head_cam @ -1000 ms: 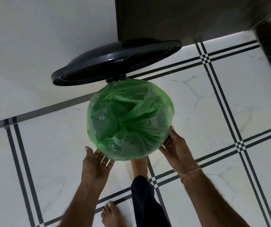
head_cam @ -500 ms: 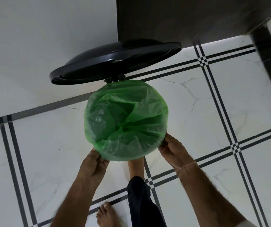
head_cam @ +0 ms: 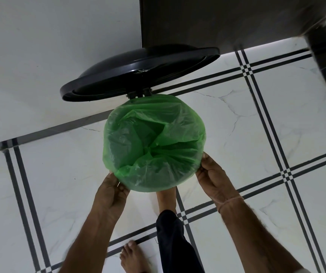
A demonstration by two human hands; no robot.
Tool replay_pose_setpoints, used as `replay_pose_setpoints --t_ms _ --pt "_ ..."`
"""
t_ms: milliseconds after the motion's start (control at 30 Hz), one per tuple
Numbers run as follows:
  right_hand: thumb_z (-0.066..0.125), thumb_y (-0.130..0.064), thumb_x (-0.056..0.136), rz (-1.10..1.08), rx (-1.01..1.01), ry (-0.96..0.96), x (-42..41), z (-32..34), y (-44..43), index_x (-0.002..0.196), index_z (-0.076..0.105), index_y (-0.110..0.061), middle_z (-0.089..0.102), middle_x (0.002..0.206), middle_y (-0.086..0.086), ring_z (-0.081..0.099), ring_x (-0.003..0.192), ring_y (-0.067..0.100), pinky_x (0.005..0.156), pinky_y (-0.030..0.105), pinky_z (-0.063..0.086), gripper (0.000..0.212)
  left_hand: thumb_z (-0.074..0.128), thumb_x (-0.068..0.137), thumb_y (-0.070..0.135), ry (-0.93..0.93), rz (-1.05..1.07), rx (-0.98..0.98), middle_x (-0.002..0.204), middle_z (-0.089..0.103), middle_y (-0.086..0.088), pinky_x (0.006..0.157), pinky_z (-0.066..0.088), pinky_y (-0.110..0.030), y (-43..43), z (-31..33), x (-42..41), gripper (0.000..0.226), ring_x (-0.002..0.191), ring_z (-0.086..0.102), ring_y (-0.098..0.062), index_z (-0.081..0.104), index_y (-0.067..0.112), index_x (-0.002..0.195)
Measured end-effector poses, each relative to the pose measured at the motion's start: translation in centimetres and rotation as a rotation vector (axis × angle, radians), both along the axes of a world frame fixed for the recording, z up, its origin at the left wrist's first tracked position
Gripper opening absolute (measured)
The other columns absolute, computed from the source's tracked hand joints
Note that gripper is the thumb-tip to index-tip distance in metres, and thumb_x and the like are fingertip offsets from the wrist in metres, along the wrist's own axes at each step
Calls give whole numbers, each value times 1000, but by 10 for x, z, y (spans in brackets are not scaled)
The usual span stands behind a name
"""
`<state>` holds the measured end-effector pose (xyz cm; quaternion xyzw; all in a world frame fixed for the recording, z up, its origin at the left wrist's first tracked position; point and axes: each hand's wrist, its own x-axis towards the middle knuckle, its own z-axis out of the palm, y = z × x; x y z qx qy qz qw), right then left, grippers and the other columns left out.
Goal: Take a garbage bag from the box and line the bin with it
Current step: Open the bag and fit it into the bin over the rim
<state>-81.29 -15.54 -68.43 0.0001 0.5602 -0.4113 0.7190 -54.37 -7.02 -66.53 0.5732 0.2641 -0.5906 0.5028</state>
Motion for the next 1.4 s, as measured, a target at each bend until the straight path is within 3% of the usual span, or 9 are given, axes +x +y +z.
replay_pose_setpoints --t_ms 267,433,667,800,933,1067,1167,1267,1400 --pt "55 -9 103 -3 10 77 5 13 -7 109 68 2 73 109 17 72 100 24 89 36 63 18 52 101 1 -63 -44 48 102 76 -5 70 62 -29 1 6 -2 23 90 70 -17 72 11 109" --pt "58 -21 102 76 113 97 7 25 -13 103 72 -12 77 102 7 72 97 20 95 43 59 17 51 106 22 -7 86 40 111 72 -4 65 65 -31 -2 13 -4 19 98 69 -19 68 13 110" --pt "53 -19 105 32 195 88 12 33 -21 84 79 -13 81 83 4 78 78 16 68 37 63 34 51 104 11 -7 15 94 107 72 -9 77 65 -36 -10 18 -2 17 94 69 -21 68 7 104" --pt "56 -27 104 142 277 195 14 41 -25 91 70 -21 78 76 -6 67 89 12 76 36 48 20 56 103 16 -53 -14 131 103 69 -7 72 62 -36 -8 23 -1 13 91 67 -20 67 10 99" --pt "59 -27 102 164 -187 896 23 56 -18 95 60 -15 67 97 5 60 88 17 83 35 46 14 48 101 56 -209 -105 65 109 73 -3 83 57 -40 -15 30 -7 44 99 70 -19 67 17 112" --pt "57 -15 102 674 -884 973 93 81 -23 99 66 -3 69 91 7 65 77 13 65 17 51 15 47 105 49 -291 -154 38 113 75 -5 83 59 -41 -21 35 -14 38 99 73 -20 67 18 111" --pt "54 -29 105 1190 -749 829 139 43 -41 116 68 -7 73 110 11 70 99 20 89 31 57 29 44 106 49 -299 -146 17 116 76 -6 86 59 -42 -20 33 -17 41 103 74 -22 67 16 115" --pt "50 -53 102 1551 -449 944 149 -25 -62 155 40 -18 45 157 15 42 145 32 122 41 31 64 42 109 42 -291 -117 -17 116 77 -5 85 58 -41 -18 28 -16 37 109 73 -25 69 19 117" --pt "56 -57 98 1606 -380 905 137 -71 -78 162 24 -24 33 166 7 28 154 29 127 38 19 78 36 111 37 -306 -135 -75 126 73 -10 97 54 -48 -15 14 -16 41 117 70 -29 65 16 131"
